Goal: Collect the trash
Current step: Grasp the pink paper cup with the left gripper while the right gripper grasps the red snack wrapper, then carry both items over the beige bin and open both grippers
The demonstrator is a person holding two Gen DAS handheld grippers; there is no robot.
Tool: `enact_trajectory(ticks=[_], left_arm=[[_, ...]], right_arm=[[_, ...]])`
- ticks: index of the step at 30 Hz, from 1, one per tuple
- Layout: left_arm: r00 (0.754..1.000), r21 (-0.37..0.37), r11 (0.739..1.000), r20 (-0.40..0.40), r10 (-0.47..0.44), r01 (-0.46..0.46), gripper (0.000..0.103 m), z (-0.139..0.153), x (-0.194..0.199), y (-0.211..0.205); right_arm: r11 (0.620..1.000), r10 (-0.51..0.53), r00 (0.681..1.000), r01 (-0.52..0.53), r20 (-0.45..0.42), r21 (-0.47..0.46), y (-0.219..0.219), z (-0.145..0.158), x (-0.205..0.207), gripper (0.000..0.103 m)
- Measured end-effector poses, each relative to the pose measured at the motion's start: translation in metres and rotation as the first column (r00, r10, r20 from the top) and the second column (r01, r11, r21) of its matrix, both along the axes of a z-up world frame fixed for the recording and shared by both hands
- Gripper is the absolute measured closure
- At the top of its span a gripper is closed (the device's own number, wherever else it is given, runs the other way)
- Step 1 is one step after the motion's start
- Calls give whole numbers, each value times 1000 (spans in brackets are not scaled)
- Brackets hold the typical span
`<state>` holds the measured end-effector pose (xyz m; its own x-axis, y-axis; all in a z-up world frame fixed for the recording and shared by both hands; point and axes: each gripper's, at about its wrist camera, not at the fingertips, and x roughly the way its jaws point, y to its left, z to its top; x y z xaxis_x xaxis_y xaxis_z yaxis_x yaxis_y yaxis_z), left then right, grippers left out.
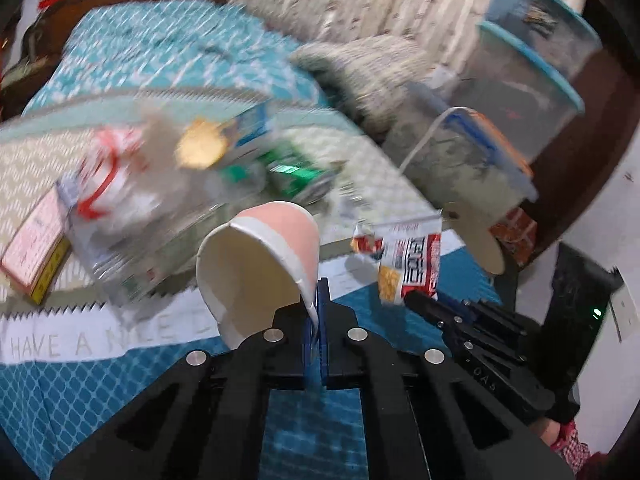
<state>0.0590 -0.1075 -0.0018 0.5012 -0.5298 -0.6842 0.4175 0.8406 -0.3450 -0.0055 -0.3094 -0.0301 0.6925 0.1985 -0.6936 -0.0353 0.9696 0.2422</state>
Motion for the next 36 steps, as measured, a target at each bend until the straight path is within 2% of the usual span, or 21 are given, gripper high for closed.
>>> enact_trajectory(ticks=[3,7,12,17,20,23,25,27,28,29,30,31,32,33,34,35,36], left_arm=[[997,8,997,38,-73,72,100,11,-4,-23],[979,44,979,26,-202,201,100,9,2,-75],[932,95,928,6,-362,359,100,1,15,-163],[867,102,863,22,-499,494,100,2,33,-264],[824,104,821,22,-567,562,100,0,44,-327],[793,132,786,7,-609,603,100,-13,55,-382],[783,154,774,-3,-622,614,100,-26,61,-411],[785,169,773,-9,-619,611,98,-35,66,-426],[790,174,777,-13,-613,605,83,-38,68,-433],[802,181,787,-18,-598,590,50,-44,72,-439],[814,188,798,-12,-581,572,36,-46,74,-440],[830,185,817,10,-558,546,34,-46,75,-439],[834,178,822,15,-552,541,34,-44,77,-438],[835,159,826,13,-550,541,34,-41,78,-435],[840,143,833,14,-542,535,34,-38,78,-429],[846,133,840,22,-533,526,34,-33,78,-422],[850,124,846,34,-525,518,34,-28,77,-413]], right_arm=[[990,-61,998,61,-1,130,-41,1,-1,91],[979,-156,987,149,38,136,-86,6,-7,91],[953,-285,957,276,58,128,-136,4,-24,91],[885,-455,888,443,69,142,-214,1,-42,91],[848,-517,854,504,48,162,-254,-6,-46,91],[816,-563,827,552,17,172,-290,-16,-46,91],[801,-579,815,571,-8,178,-307,-21,-40,90],[794,-588,809,583,-26,173,-318,-24,-35,90],[791,-589,807,586,-37,177,-323,-26,-32,88],[786,-592,805,589,-48,189,-328,-29,-29,88],[784,-590,806,588,-57,199,-333,-33,-25,88],[779,-587,807,586,-69,225,-341,-38,-21,88],[769,-591,803,590,-79,247,-348,-42,-17,86],[765,-592,802,591,-83,257,-355,-46,-13,82],[758,-598,797,596,-83,267,-359,-48,-12,64],[753,-604,793,600,-79,271,-362,-50,-11,29],[742,-621,781,611,-62,276,-361,-49,-14,16]])
